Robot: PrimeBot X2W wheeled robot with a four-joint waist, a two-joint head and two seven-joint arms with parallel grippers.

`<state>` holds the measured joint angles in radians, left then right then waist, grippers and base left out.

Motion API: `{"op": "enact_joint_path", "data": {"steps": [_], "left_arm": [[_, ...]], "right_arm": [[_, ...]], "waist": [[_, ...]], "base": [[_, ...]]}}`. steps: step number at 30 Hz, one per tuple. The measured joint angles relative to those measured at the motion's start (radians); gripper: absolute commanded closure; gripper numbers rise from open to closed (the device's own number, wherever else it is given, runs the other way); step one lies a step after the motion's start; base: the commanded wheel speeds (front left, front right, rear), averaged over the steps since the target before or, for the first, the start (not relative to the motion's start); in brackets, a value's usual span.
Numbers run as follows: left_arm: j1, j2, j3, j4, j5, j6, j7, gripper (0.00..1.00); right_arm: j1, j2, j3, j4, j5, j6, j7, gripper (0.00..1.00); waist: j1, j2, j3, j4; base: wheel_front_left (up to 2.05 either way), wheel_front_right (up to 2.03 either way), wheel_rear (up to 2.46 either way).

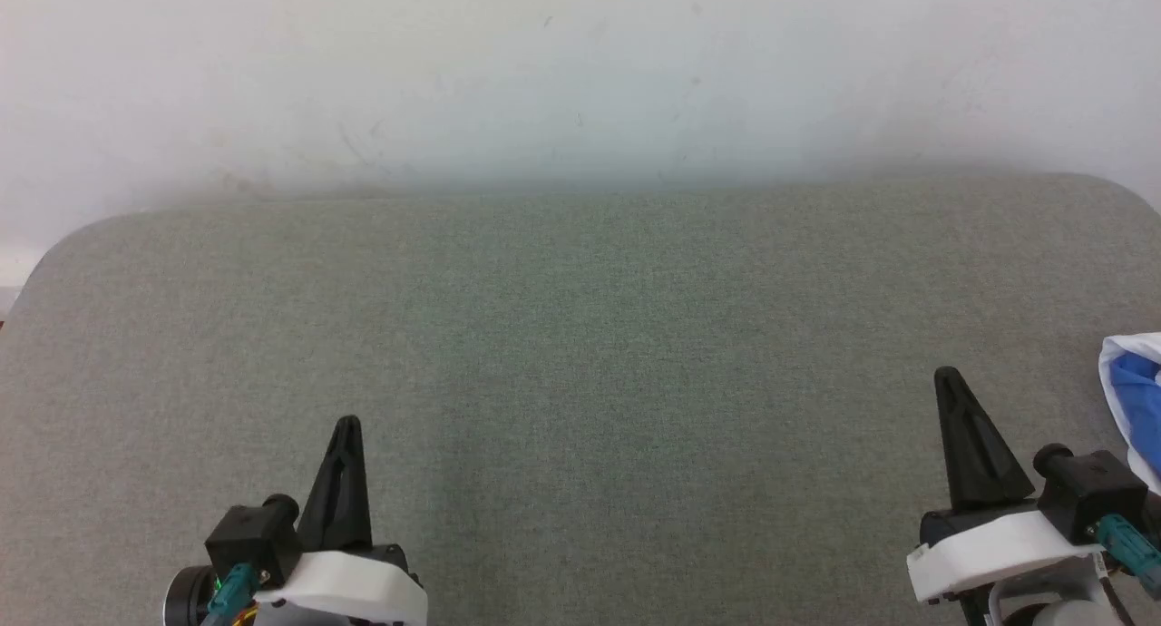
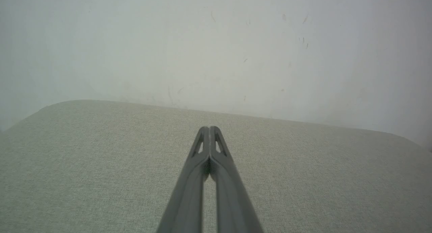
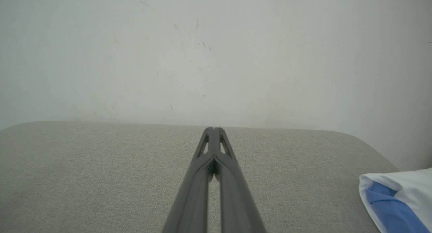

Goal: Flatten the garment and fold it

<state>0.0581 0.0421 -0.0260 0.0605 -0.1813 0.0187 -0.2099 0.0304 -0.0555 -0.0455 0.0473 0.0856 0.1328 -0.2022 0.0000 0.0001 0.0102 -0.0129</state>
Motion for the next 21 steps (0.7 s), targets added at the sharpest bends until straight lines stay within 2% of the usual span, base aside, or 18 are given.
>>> {"op": "enact_joint_path", "data": {"steps": [21], "left_arm": [[-0.005, 0.0, 0.003, -0.011, 0.034, 0.0, 0.044, 1.0]], "right_arm": [[-0.001, 0.0, 0.01, -0.007, -0.018, 0.0, 0.043, 1.0]], "waist": [[0.0, 0.0, -0.002, 0.003]], "base": [[0.0, 0.0, 0.0]]}}
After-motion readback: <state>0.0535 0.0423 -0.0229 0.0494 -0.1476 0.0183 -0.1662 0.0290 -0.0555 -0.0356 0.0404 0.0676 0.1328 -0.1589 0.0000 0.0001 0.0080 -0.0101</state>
